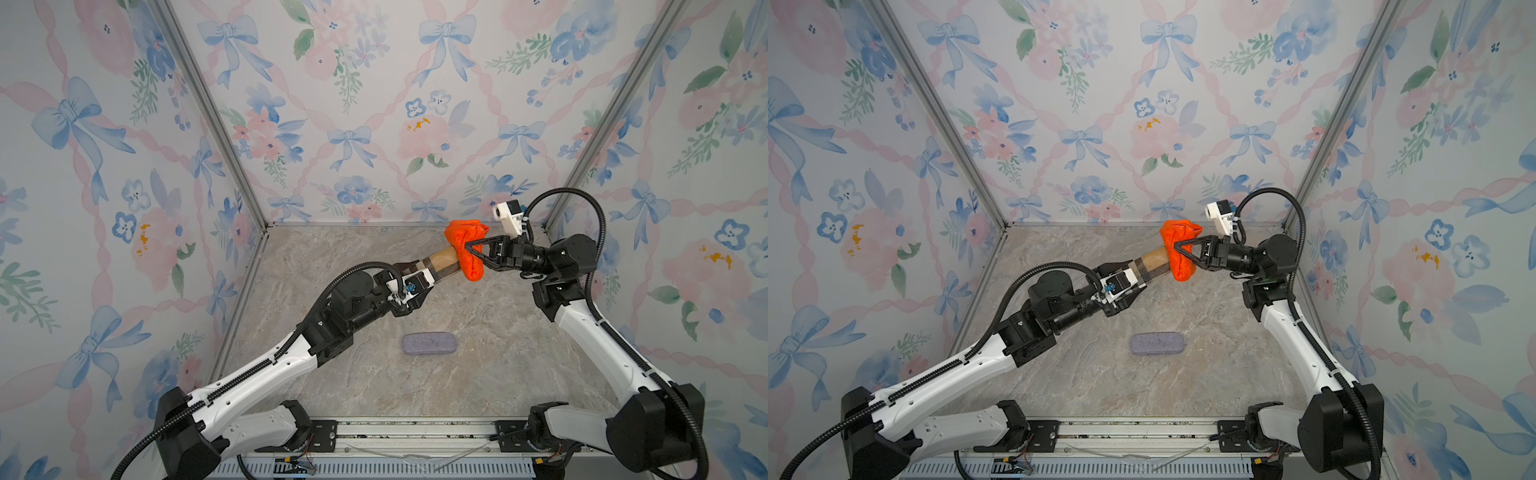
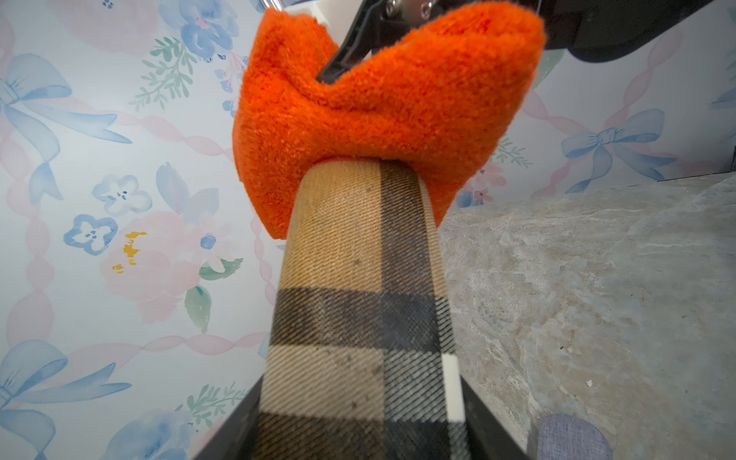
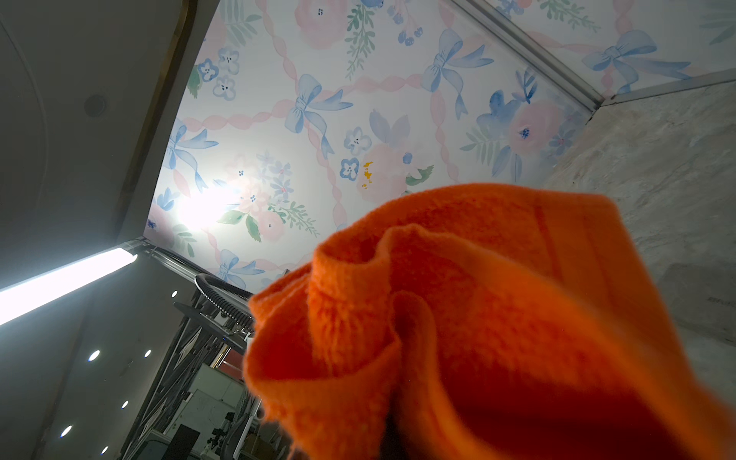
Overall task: Wipe the eyeglass case
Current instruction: Wipe the dirt from the eyeglass case.
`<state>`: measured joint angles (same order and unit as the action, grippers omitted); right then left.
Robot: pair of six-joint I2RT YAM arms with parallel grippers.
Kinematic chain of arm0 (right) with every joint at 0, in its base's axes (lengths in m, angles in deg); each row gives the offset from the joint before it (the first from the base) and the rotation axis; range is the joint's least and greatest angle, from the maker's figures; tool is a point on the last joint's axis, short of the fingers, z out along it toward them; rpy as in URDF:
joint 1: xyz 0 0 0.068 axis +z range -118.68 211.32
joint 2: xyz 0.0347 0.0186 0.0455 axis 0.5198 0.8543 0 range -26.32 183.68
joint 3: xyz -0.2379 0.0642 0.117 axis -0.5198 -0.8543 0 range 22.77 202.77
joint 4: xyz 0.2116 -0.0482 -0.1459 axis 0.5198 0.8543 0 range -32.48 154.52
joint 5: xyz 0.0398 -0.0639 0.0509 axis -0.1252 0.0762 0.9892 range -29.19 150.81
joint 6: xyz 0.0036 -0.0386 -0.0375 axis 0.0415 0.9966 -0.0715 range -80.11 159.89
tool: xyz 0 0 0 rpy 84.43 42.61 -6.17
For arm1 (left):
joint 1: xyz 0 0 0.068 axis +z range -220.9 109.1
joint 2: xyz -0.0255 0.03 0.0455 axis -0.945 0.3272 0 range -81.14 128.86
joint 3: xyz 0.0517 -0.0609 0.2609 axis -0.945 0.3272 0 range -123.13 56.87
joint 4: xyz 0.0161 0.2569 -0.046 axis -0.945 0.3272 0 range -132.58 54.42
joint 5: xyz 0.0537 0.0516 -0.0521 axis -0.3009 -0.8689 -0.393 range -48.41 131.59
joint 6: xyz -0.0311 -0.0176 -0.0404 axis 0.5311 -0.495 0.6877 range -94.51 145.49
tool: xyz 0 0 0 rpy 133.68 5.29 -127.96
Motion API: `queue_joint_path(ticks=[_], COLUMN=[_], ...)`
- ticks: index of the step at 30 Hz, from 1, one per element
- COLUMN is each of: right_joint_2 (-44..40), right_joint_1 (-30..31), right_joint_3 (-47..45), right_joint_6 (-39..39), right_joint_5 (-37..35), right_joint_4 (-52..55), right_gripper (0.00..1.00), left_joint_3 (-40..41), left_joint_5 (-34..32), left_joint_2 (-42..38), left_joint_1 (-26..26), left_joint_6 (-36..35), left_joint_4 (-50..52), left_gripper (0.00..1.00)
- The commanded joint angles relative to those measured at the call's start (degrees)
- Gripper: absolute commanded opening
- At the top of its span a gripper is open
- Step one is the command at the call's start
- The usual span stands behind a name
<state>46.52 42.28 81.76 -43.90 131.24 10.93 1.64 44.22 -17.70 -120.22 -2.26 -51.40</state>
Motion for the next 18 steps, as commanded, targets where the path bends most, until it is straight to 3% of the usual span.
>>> queue_joint_path(ticks=[1,4,7,9,11,14,18], right_joint_2=[2.3,4.7,8.2,9.2,8.1,3.4,-4.4], right_joint_1=[1.4,1.8,1.9,2.0,2.3,2.6,2.5], right_joint_3=[1.4,1.8,1.8,1.9,1.4,1.6,10.9], right_joint_6=[-7.6,-13.5,-24.2,-27.5,-24.5,-9.1,33.1], right_joint_5=[-0.3,-1.6,-4.1,-4.5,-3.8,-1.8,-6.8], right_joint_4=[-9.8,-17.0,-30.0,-33.7,-30.8,-12.6,41.2], right_gripper=[0.0,0.0,0.0,0.0,0.0,0.0,0.0], left_joint_3=[-0.1,0.9,1.5,1.3,0.6,0.2,-1.7], left_joint_5=[1.8,0.9,-1.5,-1.2,1.9,5.7,16.2], left_joint_2=[-0.9,-1.1,-1.7,-2.2,-2.5,-3.0,-2.3], left_joint_1=[-3.1,-5.1,-4.7,-2.3,2.4,8.1,16.0], left_joint_6=[1.8,1.8,1.6,3.6,9.3,18.1,31.3], left_joint_4=[-7.0,-7.9,-9.0,-9.3,-9.5,-9.5,-5.5], left_gripper=[0.29,0.29,0.29,0.29,0.29,0.28,0.3])
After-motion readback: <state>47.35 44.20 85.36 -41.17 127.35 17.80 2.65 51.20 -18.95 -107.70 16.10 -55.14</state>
